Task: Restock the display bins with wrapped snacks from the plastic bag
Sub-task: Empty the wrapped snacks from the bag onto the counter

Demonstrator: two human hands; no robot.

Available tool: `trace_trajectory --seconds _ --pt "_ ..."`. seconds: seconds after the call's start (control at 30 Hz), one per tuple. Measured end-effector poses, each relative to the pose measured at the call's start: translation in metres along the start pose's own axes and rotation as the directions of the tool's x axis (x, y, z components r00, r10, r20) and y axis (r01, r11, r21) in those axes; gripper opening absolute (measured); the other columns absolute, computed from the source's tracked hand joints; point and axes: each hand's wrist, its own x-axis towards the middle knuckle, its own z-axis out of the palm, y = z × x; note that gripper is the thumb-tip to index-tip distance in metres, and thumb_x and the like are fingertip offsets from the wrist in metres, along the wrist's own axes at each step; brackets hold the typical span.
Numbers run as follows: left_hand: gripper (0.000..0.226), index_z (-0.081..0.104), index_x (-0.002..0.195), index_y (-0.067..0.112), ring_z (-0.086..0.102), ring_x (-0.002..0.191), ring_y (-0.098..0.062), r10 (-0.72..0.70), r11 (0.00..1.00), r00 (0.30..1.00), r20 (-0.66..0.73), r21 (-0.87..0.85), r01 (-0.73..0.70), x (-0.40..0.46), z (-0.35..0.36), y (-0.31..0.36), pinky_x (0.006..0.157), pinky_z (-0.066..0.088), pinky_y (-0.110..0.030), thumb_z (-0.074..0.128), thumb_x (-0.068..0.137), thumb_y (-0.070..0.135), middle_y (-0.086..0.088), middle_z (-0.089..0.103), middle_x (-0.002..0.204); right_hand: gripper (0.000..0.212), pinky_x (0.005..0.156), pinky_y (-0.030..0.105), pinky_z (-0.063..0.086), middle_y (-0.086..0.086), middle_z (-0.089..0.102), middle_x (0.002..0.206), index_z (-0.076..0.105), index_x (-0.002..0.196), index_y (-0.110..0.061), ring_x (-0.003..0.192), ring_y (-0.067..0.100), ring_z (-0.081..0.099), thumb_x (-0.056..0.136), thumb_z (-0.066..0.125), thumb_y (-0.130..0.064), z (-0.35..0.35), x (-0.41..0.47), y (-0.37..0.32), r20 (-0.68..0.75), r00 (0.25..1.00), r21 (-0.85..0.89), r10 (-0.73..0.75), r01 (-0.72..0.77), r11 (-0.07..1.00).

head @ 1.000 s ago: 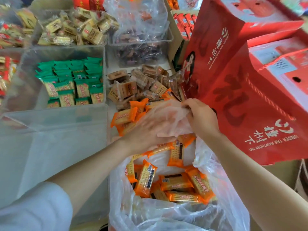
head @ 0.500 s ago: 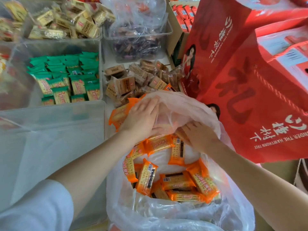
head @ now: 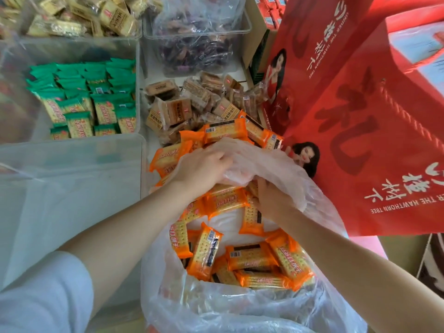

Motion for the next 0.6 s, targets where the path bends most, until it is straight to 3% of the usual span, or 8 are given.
trace_trajectory --seconds 0.03,0.1,0.2,0.27,0.37,0.43,0.53,0.6 --pt "0.015 0.066 0.088 0.012 0.061 0.071 -0.035 -0.051 0.997 0.999 0.008 -0.054 0.051 -0.001 -0.002 -0.003 0.050 0.048 -0.037 0.057 0.079 0.005 -0.011 0.061 0.080 0.058 0.073 0.029 0.041 0.009 0.047 0.129 0.014 0.146 -0.017 0.098 0.024 0.054 0.097 0.045 -0.024 0.003 -0.009 0.000 0.006 1.000 0.052 -0.004 0.003 0.999" --pt "0.012 0.062 0.085 0.013 0.060 0.067 -0.032 -0.109 0.986 0.994 -0.018 -0.132 0.106 -0.003 -0.012 -0.005 0.046 0.045 -0.037 0.050 0.083 0.012 -0.008 0.061 0.080 0.070 0.079 0.037 0.049 0.013 0.042 0.134 0.002 0.146 -0.024 0.105 0.029 0.052 0.092 0.046 -0.019 0.012 -0.033 0.007 -0.003 0.991 -0.004 -0.133 0.133 0.991" --pt "0.008 0.058 0.087 0.008 0.057 0.069 -0.028 -0.175 0.961 0.981 -0.079 -0.232 0.152 0.000 -0.033 0.000 0.049 0.040 -0.036 0.051 0.085 0.009 -0.007 0.061 0.081 0.060 0.096 0.042 0.044 0.002 0.042 0.134 0.020 0.137 -0.027 0.123 0.024 0.040 0.087 0.052 -0.020 0.024 -0.064 0.021 0.184 0.907 -0.062 -0.379 0.396 0.916" --pt "0.010 0.059 0.091 0.008 0.057 0.075 -0.028 -0.180 0.951 0.977 -0.114 -0.274 0.143 0.004 -0.044 0.002 0.056 0.045 -0.040 0.051 0.085 0.008 -0.007 0.063 0.085 0.054 0.101 0.041 0.040 0.000 0.043 0.134 0.036 0.136 -0.022 0.123 0.021 0.041 0.088 0.054 -0.040 0.022 -0.067 0.016 0.268 0.839 -0.074 -0.473 0.507 0.859" --pt "0.017 0.062 0.098 0.008 0.058 0.082 -0.031 -0.186 0.957 0.970 -0.153 -0.253 0.144 0.003 -0.051 0.001 0.064 0.048 -0.044 0.056 0.083 0.006 -0.009 0.063 0.090 0.052 0.093 0.045 0.047 0.012 0.056 0.120 0.057 0.120 -0.009 0.109 0.032 0.055 0.087 0.049 -0.048 0.013 -0.047 -0.009 -0.043 0.871 -0.060 -0.489 0.486 0.872" --pt "0.018 0.062 0.098 0.008 0.058 0.083 -0.031 -0.195 0.961 0.967 -0.165 -0.231 0.154 0.000 -0.051 -0.006 0.065 0.048 -0.043 0.057 0.082 0.005 -0.009 0.061 0.090 0.052 0.102 0.044 0.038 0.015 0.047 0.134 0.048 0.132 -0.006 0.124 0.035 0.046 0.092 0.050 -0.040 0.010 -0.032 -0.036 -0.117 0.885 -0.018 -0.450 0.451 0.892" --pt "0.015 0.064 0.096 0.006 0.055 0.077 -0.025 -0.163 0.956 0.976 -0.143 -0.266 0.121 -0.006 -0.050 -0.017 0.063 0.040 -0.031 0.058 0.082 0.001 0.000 0.052 0.083 0.076 0.114 0.037 0.017 0.009 0.018 0.154 0.011 0.150 -0.014 0.141 0.027 0.019 0.092 0.049 -0.046 0.022 -0.021 -0.069 0.071 0.918 -0.080 -0.389 0.394 0.916" --pt "0.014 0.066 0.093 0.004 0.052 0.074 -0.021 -0.133 0.938 0.984 -0.118 -0.335 0.087 -0.012 -0.051 -0.019 0.062 0.034 -0.023 0.058 0.082 -0.001 0.002 0.050 0.082 0.078 0.113 0.040 0.020 0.011 0.018 0.153 0.012 0.149 -0.014 0.140 0.029 0.020 0.091 0.051 -0.048 0.026 -0.025 -0.076 0.109 0.920 -0.161 -0.377 0.390 0.906"
